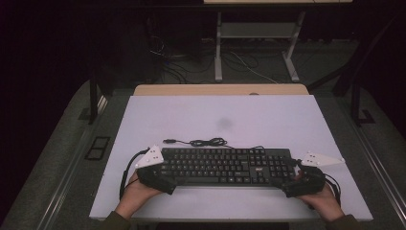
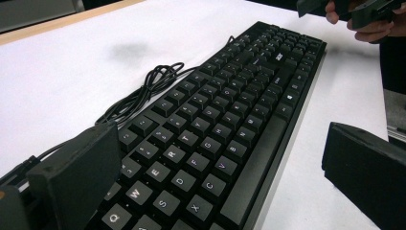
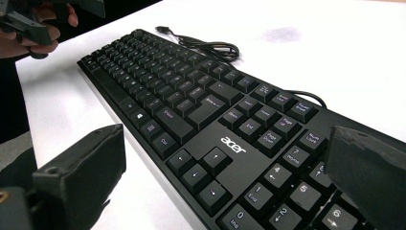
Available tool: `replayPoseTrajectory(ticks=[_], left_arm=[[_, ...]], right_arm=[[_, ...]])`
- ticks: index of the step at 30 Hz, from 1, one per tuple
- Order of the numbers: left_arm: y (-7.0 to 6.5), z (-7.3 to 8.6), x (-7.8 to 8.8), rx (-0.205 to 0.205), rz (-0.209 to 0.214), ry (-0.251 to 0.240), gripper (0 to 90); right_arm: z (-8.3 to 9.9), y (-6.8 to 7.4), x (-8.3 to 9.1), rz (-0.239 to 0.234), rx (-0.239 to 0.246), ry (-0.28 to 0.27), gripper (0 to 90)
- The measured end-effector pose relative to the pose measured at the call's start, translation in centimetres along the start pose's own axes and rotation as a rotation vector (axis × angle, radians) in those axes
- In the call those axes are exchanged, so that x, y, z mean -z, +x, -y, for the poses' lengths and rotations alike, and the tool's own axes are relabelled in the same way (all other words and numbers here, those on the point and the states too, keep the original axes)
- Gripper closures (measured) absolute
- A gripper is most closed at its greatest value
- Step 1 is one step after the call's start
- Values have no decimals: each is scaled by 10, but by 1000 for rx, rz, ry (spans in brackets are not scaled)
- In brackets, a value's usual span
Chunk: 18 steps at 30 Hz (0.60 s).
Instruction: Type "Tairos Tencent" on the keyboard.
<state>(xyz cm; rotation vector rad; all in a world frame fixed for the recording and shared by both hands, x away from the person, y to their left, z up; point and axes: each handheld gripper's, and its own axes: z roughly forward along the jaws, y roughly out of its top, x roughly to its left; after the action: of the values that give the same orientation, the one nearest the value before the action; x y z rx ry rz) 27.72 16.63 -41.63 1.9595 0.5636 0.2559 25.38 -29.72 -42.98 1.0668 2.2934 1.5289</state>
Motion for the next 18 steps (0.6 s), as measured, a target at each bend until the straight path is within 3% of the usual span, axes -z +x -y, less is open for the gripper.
replayPoseTrajectory(ticks=[18], left_arm=[[-2, -1, -1, -8, 4, 7, 0]], right_arm=[[-5, -1, -2, -24, -13, -23, 4]])
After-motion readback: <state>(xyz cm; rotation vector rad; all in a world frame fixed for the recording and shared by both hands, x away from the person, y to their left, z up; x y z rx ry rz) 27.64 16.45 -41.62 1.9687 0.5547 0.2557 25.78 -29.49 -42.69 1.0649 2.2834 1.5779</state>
